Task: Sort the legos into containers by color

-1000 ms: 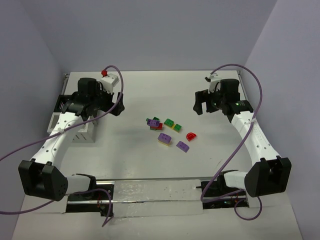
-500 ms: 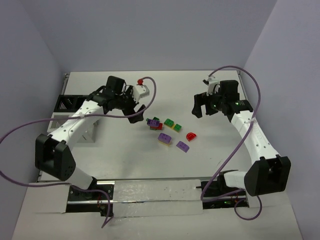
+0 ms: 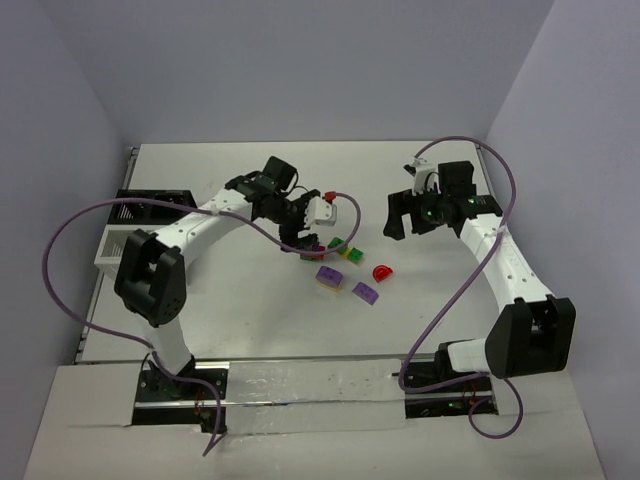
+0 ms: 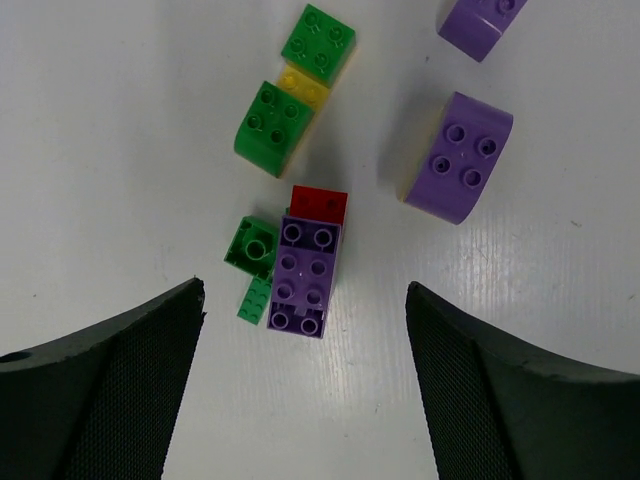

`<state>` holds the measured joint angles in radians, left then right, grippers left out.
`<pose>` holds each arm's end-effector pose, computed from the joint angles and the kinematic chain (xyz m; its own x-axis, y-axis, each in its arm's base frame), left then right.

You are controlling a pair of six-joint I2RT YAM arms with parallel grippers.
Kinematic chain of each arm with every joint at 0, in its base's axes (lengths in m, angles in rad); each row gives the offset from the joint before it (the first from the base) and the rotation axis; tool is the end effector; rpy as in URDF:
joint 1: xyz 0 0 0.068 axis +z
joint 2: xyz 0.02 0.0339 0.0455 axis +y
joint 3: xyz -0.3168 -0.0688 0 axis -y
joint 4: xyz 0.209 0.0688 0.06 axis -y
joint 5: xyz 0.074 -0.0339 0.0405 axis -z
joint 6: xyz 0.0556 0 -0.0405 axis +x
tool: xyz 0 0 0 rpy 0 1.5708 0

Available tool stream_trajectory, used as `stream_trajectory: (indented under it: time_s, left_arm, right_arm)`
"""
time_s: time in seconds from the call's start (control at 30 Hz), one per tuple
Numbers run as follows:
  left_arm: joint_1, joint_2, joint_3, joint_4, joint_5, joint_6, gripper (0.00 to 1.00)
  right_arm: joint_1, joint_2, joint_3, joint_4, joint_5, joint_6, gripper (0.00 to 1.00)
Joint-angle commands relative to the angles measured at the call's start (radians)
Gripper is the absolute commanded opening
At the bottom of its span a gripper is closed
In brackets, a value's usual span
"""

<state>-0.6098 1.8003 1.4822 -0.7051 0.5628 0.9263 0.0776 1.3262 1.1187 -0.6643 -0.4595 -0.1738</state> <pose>0.2883 -0.2376 0.3103 0.1488 0.7208 -0.6770 0.9873 -0.0699 0.1425 0.2372 0.0432 0.3417 -0.6905 -0.2091 -0.6925 -0.4806 0.8481 0.2231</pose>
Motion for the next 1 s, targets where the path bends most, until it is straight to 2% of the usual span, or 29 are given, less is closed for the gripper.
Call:
stream_trajectory:
  time_s: [0.0, 0.23, 0.67, 0.77, 0.97]
  left_arm:
    - [-0.001, 0.063, 0.09, -0.059, 0.061, 0.134, 0.85]
    - [-0.007, 0.141, 0.129, -0.088, 0.078, 0.175, 0.79]
    - [-0.033, 0.222, 0.148, -0.08, 0.016, 0.164, 0.67]
    - [-0.033, 0.231, 0.151, -0.078, 0.006, 0.162, 0.62]
    - [-0.035, 0.24, 0.145, -0.077, -0.014, 0.16, 0.45]
  right_arm:
    - [-0.006, 0.002, 0.061, -0.015, -0.019, -0.012, 1.0]
    - [-0.006, 0.007, 0.063, -0.018, -0.022, -0.017, 1.0]
    - [-0.006, 0.028, 0.075, -0.018, -0.025, -0.016, 1.0]
    - [-0.006, 0.03, 0.073, -0.016, -0.024, -0.018, 1.0]
    - [-0.006, 0.033, 0.069, -0.015, -0.019, -0.02, 1.0]
